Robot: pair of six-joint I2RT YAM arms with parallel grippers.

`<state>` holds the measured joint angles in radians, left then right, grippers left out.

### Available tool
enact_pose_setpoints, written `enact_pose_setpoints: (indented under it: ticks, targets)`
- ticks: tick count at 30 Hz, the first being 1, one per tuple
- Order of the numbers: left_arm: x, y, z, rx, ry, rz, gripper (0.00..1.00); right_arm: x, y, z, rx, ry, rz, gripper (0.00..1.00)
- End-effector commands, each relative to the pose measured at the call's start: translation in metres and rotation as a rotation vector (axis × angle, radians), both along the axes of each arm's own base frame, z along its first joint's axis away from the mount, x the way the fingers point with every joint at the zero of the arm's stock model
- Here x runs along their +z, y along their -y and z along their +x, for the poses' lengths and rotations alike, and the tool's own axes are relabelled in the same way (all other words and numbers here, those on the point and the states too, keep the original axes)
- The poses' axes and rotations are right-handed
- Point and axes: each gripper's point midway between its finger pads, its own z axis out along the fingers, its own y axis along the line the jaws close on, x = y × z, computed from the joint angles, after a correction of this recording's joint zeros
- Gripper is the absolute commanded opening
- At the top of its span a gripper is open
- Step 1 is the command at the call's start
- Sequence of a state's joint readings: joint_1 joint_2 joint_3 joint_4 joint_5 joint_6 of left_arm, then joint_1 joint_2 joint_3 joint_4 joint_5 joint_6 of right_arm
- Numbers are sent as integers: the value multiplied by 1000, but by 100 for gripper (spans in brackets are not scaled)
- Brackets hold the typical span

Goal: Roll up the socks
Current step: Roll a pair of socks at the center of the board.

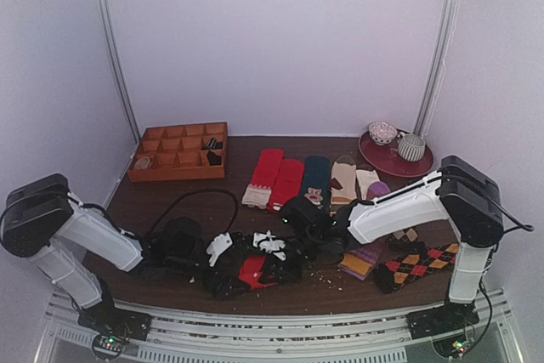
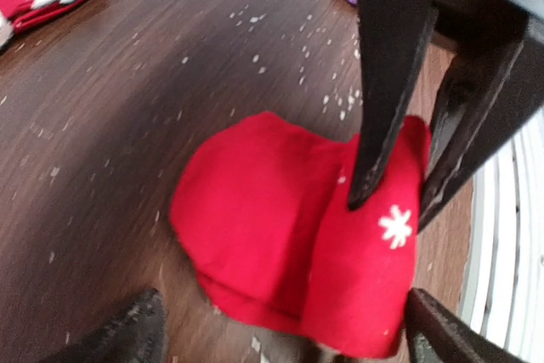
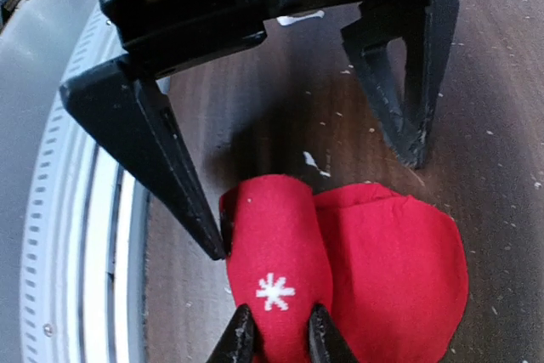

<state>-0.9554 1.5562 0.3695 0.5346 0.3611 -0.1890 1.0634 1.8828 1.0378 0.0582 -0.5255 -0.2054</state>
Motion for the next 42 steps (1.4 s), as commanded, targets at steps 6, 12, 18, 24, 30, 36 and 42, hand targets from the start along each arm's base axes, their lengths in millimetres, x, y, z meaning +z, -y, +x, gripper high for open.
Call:
enact_pose_setpoints:
  ticks: [6,12,18,24,30,36,42]
  targets:
    - [70,10,-8,-91,294,-176,98,-81,73,-15,-237,-566,-375,18]
    - [84,36,-16,-178,339,-213,91,-94,76,-10,-292,-591,-419,18]
    - [44,52,-28,-238,261,-154,75,-101,84,-10,-307,-612,-447,18]
    - [22,48,-23,-201,235,-97,66,-103,88,-12,-306,-614,-458,18]
    - [15,39,-18,-142,227,-74,43,-105,89,-12,-310,-618,-458,17]
    - [35,13,-7,1,296,-121,65,-107,90,-10,-314,-614,-460,18]
    - [37,11,-4,9,323,-114,70,-111,90,-9,-317,-614,-461,17]
